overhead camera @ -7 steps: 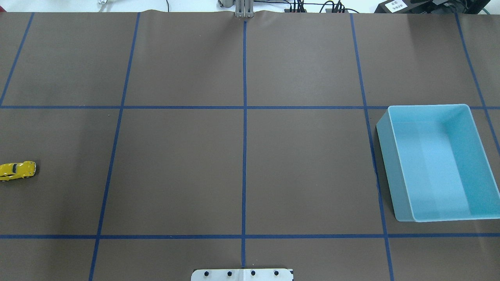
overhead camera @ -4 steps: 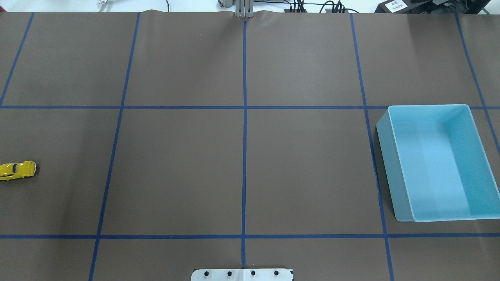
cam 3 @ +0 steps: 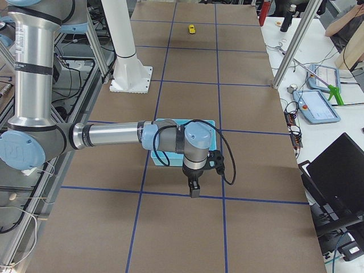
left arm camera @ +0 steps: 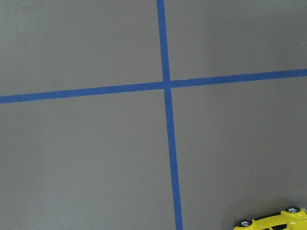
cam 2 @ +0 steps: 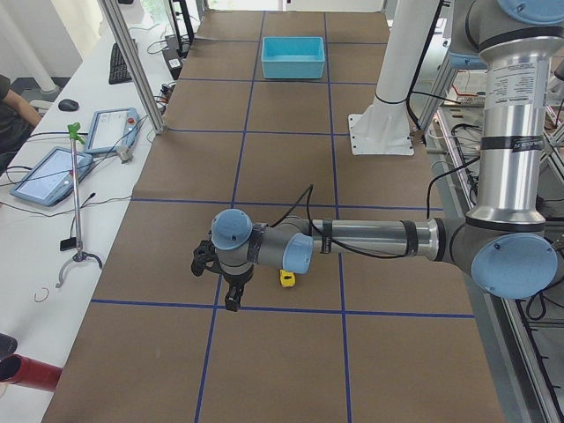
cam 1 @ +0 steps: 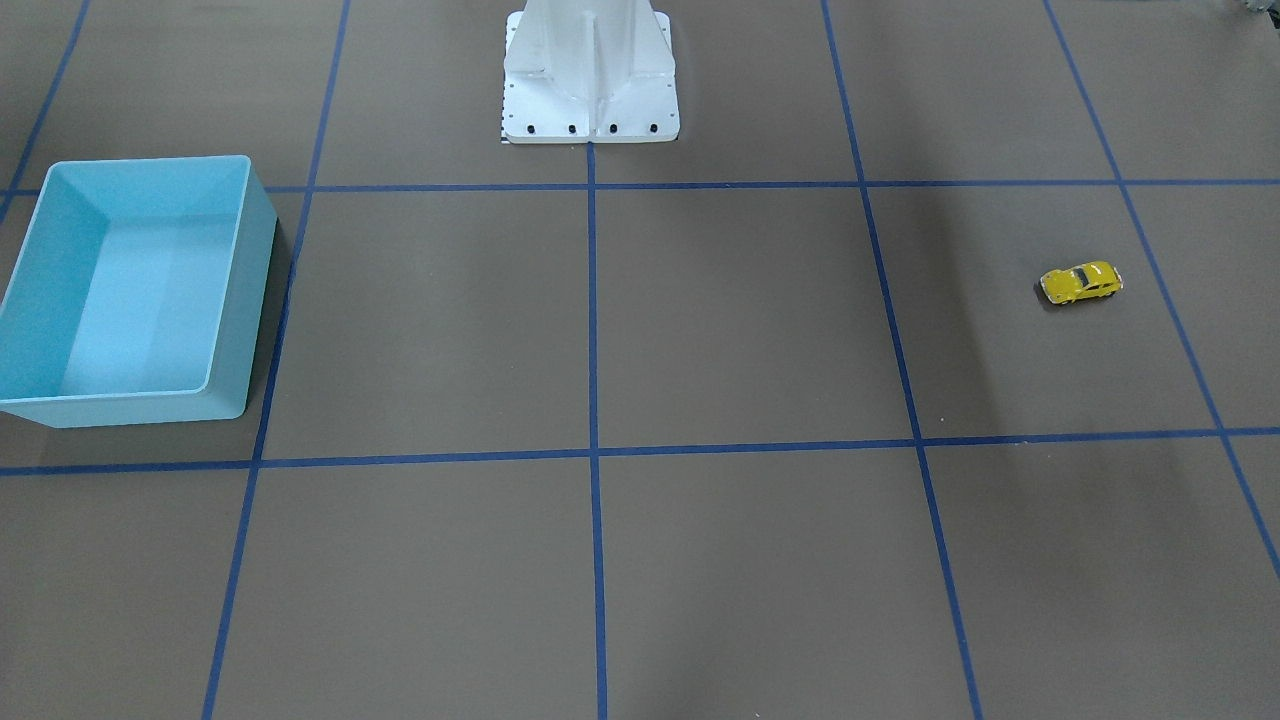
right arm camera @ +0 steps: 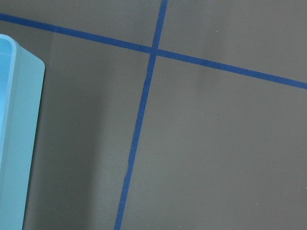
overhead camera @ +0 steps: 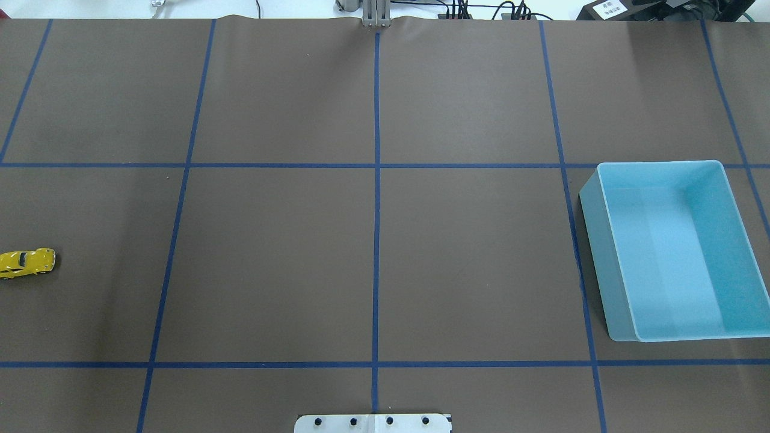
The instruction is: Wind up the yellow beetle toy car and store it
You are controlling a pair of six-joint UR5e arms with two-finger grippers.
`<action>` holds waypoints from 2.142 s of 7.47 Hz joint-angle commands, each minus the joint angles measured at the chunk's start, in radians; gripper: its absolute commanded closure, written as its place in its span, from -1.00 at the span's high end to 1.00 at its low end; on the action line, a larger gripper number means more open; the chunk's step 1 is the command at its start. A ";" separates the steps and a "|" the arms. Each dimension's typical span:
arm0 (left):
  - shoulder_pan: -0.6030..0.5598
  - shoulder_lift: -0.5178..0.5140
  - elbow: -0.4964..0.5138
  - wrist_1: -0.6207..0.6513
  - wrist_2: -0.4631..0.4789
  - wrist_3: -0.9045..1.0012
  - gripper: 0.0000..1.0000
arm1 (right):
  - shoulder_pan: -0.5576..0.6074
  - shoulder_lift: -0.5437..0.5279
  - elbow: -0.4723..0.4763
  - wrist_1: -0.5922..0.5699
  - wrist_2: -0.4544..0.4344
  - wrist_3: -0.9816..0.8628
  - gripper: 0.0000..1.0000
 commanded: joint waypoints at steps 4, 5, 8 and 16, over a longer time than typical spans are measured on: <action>0.081 0.030 -0.085 -0.041 -0.002 0.004 1.00 | 0.005 -0.002 0.000 0.000 0.000 0.000 1.00; 0.153 0.033 -0.125 -0.044 -0.008 0.000 1.00 | 0.005 -0.002 -0.001 0.000 0.000 0.000 1.00; 0.279 0.068 -0.176 -0.058 -0.087 0.009 1.00 | 0.011 0.001 -0.001 0.000 0.011 0.002 1.00; 0.273 0.167 -0.169 -0.228 -0.106 0.517 1.00 | 0.028 -0.002 0.000 0.000 0.011 0.002 1.00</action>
